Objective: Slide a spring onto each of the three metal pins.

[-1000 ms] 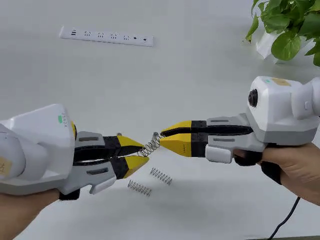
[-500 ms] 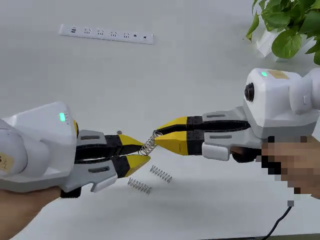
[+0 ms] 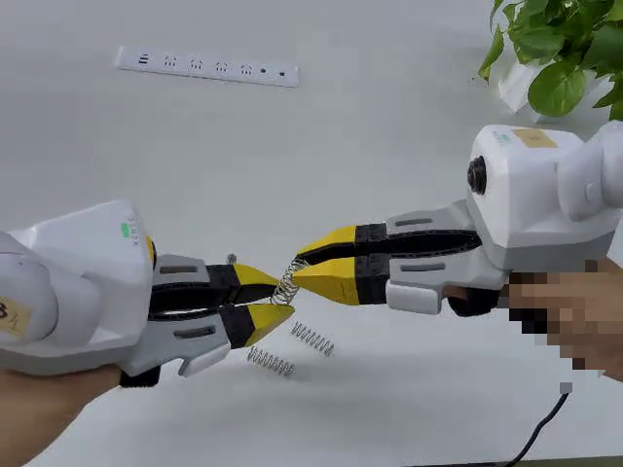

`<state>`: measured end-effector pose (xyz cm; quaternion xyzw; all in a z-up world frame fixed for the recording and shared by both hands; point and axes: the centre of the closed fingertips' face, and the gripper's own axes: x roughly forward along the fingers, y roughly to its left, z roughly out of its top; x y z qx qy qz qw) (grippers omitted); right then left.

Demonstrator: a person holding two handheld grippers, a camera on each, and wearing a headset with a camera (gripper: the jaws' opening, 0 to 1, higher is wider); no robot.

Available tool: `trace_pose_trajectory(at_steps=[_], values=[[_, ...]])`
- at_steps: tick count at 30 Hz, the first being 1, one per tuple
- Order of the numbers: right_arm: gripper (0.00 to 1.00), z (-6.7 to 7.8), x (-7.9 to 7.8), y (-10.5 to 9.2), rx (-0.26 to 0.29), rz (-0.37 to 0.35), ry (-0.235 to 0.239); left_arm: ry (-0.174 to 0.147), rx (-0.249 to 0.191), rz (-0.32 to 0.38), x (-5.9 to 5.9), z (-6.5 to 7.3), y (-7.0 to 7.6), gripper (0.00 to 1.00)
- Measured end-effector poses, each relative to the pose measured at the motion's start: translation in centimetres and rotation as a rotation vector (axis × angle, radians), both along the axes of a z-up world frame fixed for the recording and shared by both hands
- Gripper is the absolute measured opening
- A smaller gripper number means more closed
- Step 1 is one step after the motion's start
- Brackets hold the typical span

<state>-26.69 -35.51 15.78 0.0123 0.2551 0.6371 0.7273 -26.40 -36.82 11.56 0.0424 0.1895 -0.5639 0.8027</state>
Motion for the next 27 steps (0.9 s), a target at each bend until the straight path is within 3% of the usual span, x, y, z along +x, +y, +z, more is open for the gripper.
trace_pose_trajectory(at_steps=[15, 21, 27], values=[[0.11, 0.14, -0.27, 0.08, -0.035, 0.037, -0.017, -0.007, -0.002, -0.01, -0.23, 0.09, -0.09, 0.07], [0.18, -0.18, -0.19, -0.4, -0.124, 0.092, -0.066, -0.01, -0.001, -0.018, -0.38, 0.06, -0.21, 0.07], [0.22, -0.14, -0.59, -0.56, -0.248, 0.24, -0.144, -0.012, 0.0, -0.019, -0.31, 0.02, -0.31, 0.07]])
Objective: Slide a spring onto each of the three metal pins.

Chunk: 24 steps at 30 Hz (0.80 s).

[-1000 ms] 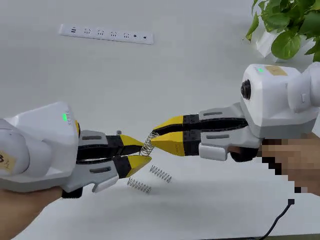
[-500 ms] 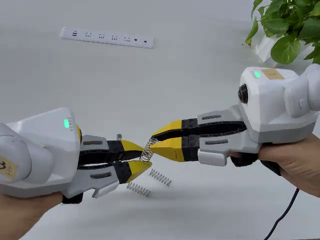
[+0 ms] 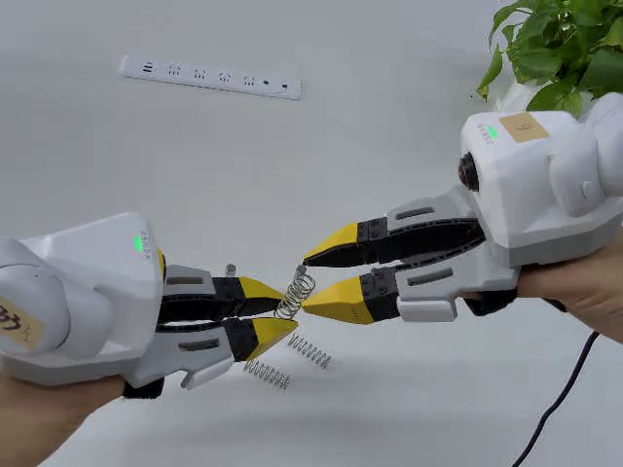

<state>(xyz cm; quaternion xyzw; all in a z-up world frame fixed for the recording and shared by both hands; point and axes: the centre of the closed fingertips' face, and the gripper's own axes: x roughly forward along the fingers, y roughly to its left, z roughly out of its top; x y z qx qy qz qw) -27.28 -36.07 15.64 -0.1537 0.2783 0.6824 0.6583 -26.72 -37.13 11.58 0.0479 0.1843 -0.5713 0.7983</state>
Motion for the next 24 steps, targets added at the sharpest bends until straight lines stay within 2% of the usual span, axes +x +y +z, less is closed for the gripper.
trace_pose_trajectory(at_steps=[5, 12, 17, 19, 24], values=[[0.21, -0.5, 0.0, 0.2, -0.128, 0.137, -0.089, -0.004, 0.011, -0.007, 0.0, -0.2, -0.1, 0.07], [0.2, -1.8, 0.1, 0.2, -0.271, 0.32, -0.155, -0.001, 0.012, -0.005, 0.1, -0.4, -0.3, 0.07], [0.17, -2.4, -0.2, 0.5, -0.323, 0.393, -0.167, 0.002, 0.008, -0.005, 0.2, -0.5, -0.5, 0.07], [0.16, -2.8, -0.1, 0.3, -0.356, 0.423, -0.186, 0.004, 0.005, -0.006, 0.2, -0.5, -0.5, 0.07], [0.13, -3.4, -0.2, 0.1, -0.39, 0.462, -0.195, 0.008, -0.001, 0.0, 0.3, -0.5, -0.5, 0.07]])
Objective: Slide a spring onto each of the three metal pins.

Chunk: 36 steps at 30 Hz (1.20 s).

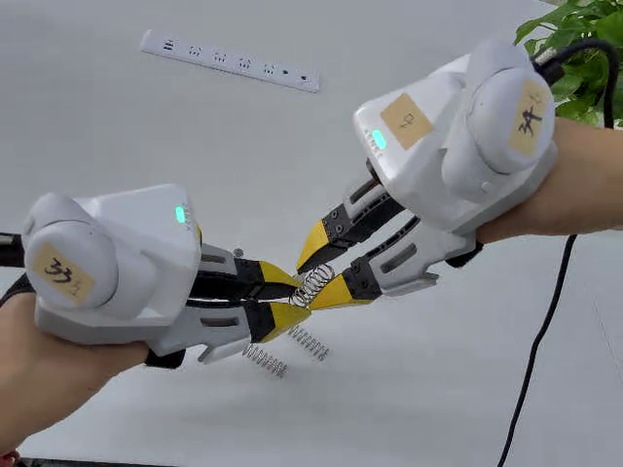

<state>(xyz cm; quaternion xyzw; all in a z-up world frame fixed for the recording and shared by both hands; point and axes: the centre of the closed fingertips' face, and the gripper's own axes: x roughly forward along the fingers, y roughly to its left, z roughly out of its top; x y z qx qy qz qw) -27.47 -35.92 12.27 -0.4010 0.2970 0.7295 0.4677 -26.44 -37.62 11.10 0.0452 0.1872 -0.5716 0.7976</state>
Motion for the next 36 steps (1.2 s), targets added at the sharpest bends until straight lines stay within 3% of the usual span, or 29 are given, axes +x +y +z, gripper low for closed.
trace_pose_trajectory(at_steps=[13, 36], values=[[0.09, -0.38, -0.24, -0.04, -0.034, 0.036, -0.014, 0.016, -0.018, 0.002, -0.23, 0.09, -0.09, 0.07], [0.07, -0.43, -0.32, 0.2, -0.061, 0.036, -0.011, 0.009, -0.03, 0.01, -0.21, 0.28, 0.23, 0.07]])
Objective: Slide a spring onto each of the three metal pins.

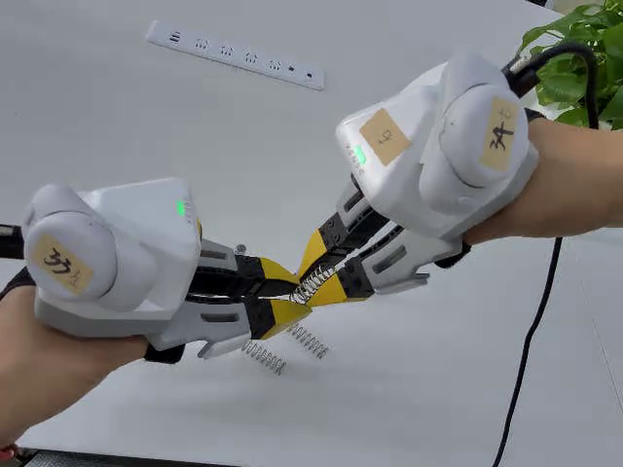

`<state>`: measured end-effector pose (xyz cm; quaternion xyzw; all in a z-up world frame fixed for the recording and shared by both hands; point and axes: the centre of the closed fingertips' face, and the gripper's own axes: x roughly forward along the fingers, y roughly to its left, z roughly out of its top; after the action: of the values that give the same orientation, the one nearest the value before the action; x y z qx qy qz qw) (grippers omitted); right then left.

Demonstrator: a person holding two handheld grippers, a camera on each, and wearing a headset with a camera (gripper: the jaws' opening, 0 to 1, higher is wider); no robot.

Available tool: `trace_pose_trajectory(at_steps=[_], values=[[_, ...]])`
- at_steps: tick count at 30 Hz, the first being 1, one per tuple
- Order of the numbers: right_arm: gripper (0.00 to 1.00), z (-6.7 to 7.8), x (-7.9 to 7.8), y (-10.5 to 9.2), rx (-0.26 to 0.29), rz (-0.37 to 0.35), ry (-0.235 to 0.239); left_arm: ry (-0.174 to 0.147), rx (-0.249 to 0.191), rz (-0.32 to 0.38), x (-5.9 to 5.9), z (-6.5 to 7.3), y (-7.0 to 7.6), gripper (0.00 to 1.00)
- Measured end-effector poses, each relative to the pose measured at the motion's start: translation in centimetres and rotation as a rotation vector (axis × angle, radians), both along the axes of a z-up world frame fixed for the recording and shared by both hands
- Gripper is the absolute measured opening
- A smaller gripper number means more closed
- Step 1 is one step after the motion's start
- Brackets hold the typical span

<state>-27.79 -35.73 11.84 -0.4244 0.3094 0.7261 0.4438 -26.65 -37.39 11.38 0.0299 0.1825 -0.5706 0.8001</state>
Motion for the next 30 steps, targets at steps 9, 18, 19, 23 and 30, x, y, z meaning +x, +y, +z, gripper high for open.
trace_pose_trajectory(at_steps=[9, 18, 19, 23, 30], values=[[0.07, 0.2, 0.0, 0.3, 0.002, -0.023, 0.011, -0.007, -0.015, 0.008, 0.0, 0.0, 0.4, 0.07], [0.07, 1.0, 0.7, 0.9, 0.021, -0.051, 0.007, 0.002, -0.005, 0.052, 0.2, -0.8, 2.5, 0.09], [0.07, 1.0, 1.0, 0.9, 0.021, -0.056, 0.002, 0.005, -0.003, 0.066, 0.3, -1.0, 3.0, 0.1], [0.07, 1.0, 1.9, 1.2, 0.02, -0.07, -0.011, 0.012, -0.001, 0.099, 0.4, -1.2, 4.3, 0.13], [0.07, 0.8, 3.5, 2.0, 0.015, -0.094, -0.037, -0.002, 0.027, 0.156, 0.8, -2.0, 6.6, 0.23]])
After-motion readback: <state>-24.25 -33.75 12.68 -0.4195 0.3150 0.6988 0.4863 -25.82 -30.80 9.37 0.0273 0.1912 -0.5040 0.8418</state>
